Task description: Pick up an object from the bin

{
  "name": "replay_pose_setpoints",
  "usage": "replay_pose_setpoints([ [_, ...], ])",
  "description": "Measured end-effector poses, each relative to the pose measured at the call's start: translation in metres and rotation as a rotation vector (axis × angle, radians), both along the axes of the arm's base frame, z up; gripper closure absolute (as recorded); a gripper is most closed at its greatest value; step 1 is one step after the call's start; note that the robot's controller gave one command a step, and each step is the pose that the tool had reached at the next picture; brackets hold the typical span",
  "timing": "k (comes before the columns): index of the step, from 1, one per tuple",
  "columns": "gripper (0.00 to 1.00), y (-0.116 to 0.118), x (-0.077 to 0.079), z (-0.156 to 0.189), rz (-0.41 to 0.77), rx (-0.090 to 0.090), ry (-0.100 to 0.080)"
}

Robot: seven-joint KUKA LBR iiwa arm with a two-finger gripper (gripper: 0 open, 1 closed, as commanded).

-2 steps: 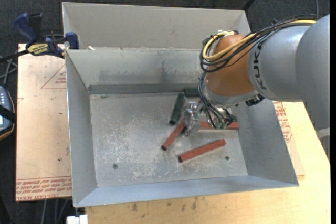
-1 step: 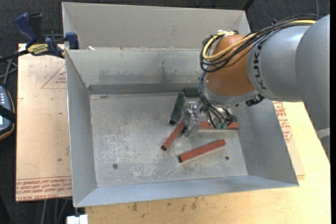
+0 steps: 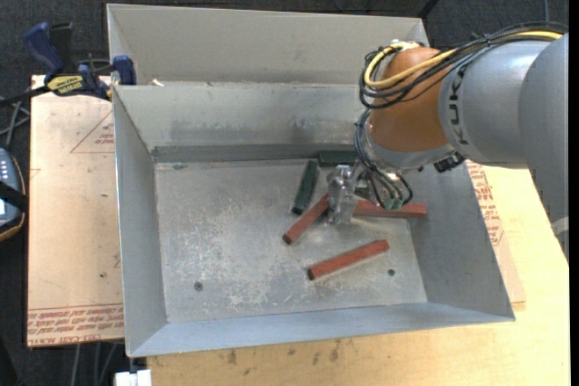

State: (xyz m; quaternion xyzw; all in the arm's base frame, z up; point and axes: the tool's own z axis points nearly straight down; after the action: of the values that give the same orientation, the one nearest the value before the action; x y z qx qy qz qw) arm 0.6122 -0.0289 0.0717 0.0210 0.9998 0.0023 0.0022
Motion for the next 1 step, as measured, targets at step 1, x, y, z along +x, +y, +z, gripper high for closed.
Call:
replay_pose_setpoints([
  [1, 1.00, -0.0087, -0.0101, 0.0456, -0.052, -0.004, 0.009],
])
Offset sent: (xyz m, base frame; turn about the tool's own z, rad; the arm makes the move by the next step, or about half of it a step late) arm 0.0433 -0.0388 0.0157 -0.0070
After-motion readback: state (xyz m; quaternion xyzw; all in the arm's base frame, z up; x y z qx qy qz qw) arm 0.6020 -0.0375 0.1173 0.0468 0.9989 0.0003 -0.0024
